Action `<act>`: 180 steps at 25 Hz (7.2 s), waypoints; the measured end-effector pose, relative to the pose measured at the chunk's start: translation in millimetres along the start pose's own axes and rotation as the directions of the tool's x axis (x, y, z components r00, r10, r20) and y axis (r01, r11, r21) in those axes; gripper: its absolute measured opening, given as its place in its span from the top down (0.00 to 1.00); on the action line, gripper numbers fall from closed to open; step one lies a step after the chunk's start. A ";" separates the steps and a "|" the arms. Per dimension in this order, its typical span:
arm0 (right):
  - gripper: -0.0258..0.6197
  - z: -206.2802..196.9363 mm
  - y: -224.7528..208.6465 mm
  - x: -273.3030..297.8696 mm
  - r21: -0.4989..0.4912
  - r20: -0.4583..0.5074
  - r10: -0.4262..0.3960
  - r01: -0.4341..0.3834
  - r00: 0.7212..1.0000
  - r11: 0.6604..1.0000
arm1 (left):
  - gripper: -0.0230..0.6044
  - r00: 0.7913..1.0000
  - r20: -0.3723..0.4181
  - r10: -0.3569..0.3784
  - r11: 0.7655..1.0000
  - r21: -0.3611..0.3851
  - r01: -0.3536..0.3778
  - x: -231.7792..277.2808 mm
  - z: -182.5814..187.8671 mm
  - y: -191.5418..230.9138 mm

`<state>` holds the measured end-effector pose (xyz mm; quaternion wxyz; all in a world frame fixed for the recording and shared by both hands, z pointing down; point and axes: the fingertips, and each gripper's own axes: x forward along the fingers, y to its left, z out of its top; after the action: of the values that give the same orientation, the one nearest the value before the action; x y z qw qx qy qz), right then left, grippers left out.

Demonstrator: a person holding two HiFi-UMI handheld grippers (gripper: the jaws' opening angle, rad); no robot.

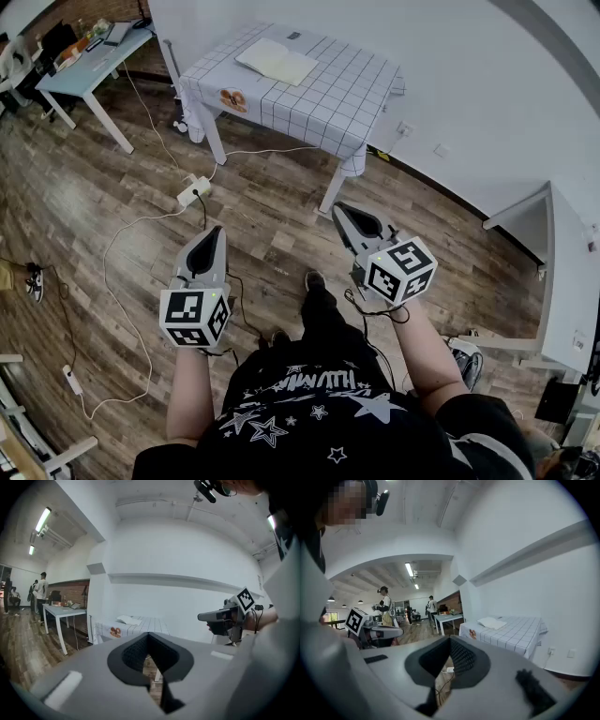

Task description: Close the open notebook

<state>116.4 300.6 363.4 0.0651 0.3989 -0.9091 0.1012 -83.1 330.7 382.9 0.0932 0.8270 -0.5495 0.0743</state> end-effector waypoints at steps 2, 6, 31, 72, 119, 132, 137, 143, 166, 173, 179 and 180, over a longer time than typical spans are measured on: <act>0.94 0.0 7.2 -0.2 -0.004 -0.003 0.002 -0.002 1.000 1.000 | 0.95 1.000 -0.007 0.015 1.000 -0.009 -0.015 -6.0 -2.3 2.7; 0.94 -3.3 19.3 -3.7 0.005 0.002 0.007 -0.007 1.000 1.000 | 0.95 1.000 -0.007 0.025 1.000 -0.009 -0.025 -15.7 -5.5 3.6; 0.94 -21.6 5.0 -4.8 0.032 -0.035 0.014 -0.013 0.999 0.999 | 0.95 1.000 -0.025 0.007 0.999 -0.040 -0.008 -2.0 -15.0 -7.7; 0.94 23.8 -192.5 156.0 0.069 -0.035 0.143 -0.140 0.989 0.988 | 0.95 0.986 -0.031 0.161 0.983 -0.082 -0.163 210.5 34.7 43.9; 0.94 39.4 -224.9 390.2 0.128 -0.197 -0.164 0.191 0.967 0.973 | 0.95 0.978 -0.087 -0.188 0.972 -0.162 0.172 389.8 54.3 275.7; 0.94 56.9 -297.4 433.6 0.164 -0.154 -0.116 0.142 0.981 0.976 | 0.95 0.985 -0.114 -0.132 0.983 -0.142 0.115 454.0 76.5 274.3; 0.94 54.1 -336.1 423.7 0.168 -0.160 -0.129 0.155 0.979 0.974 | 0.95 0.982 -0.120 -0.144 0.984 -0.119 0.130 489.8 85.4 256.0; 0.94 54.1 -387.2 408.7 0.187 -0.141 -0.170 0.195 0.975 0.963 | 0.95 0.985 -0.115 -0.126 0.991 -0.063 0.120 527.8 95.7 244.4; 0.94 58.3 -406.1 476.9 0.253 -0.157 -0.327 0.357 0.932 0.899 | 0.95 0.944 -0.198 -0.264 0.964 -0.084 0.252 622.7 96.2 315.8; 0.94 49.9 -401.8 505.9 0.269 -0.201 -0.395 0.438 0.896 0.858 | 0.95 0.913 -0.234 -0.334 0.942 -0.092 0.322 648.2 81.4 347.7; 0.94 45.8 -397.4 521.8 0.286 -0.221 -0.457 0.505 0.862 0.815 | 0.95 0.858 -0.321 -0.401 0.914 -0.076 0.398 661.2 53.9 358.4; 0.94 43.8 -396.1 523.5 0.290 -0.226 -0.466 0.516 0.856 0.806 | 0.95 0.850 -0.330 -0.411 0.909 -0.080 0.409 663.6 50.4 359.5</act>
<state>54.8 -344.5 477.3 0.0844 0.6174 -0.7360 0.2646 -158.2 -411.2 509.5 0.2028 0.8994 -0.3362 0.1924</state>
